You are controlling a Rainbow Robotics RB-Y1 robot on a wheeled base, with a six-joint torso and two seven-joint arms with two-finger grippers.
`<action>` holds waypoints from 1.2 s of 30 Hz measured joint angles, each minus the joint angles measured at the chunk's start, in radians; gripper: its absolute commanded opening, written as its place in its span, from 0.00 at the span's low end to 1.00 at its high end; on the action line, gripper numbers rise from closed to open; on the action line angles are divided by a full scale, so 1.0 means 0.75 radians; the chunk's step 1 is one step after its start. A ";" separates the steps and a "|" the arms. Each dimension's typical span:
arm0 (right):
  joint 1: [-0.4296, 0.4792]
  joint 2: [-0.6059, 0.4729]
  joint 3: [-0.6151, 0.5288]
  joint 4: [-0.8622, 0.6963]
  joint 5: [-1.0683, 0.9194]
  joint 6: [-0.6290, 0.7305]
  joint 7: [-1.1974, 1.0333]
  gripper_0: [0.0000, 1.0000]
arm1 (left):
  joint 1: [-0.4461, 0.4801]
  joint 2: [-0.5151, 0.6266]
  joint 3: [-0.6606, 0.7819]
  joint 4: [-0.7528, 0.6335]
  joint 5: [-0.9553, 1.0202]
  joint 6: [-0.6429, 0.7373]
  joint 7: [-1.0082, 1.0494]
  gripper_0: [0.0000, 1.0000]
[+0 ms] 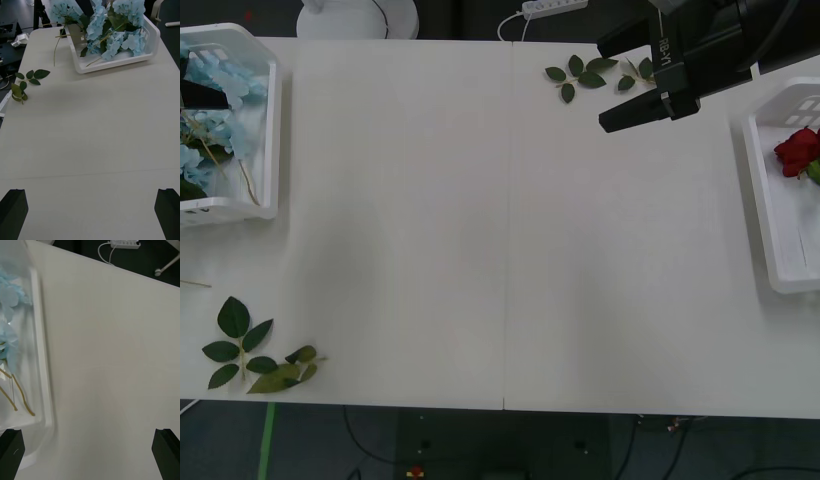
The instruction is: Place the red flowers into the right box and the blue flowers into the left box. If a person shows an open palm, hand one flower to the person first, then continue sorting.
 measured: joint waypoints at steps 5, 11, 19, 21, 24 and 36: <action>0.000 0.000 0.000 0.000 0.000 0.000 0.000 1.00 | 0.266 -0.016 0.145 -0.337 -0.005 -0.088 -0.001 1.00; 0.000 0.000 0.000 0.000 0.000 0.000 0.000 1.00 | 0.536 -0.082 0.266 -0.614 0.067 -0.158 -0.128 1.00; 0.000 0.000 0.000 -0.001 0.000 0.000 0.000 1.00 | 0.538 -0.336 0.333 -0.811 0.081 0.173 -0.423 1.00; 0.000 0.000 0.000 -0.001 0.000 0.000 0.000 1.00 | 0.538 -0.394 0.340 -0.805 0.120 0.187 -0.465 1.00; 0.000 0.000 0.000 -0.001 0.000 0.000 0.000 1.00 | 0.538 -0.446 0.341 -0.742 0.292 0.179 -0.715 1.00; 0.001 0.000 0.000 -0.001 0.000 0.000 0.000 1.00 | 0.552 -0.243 0.134 -0.524 0.950 -0.165 -1.485 1.00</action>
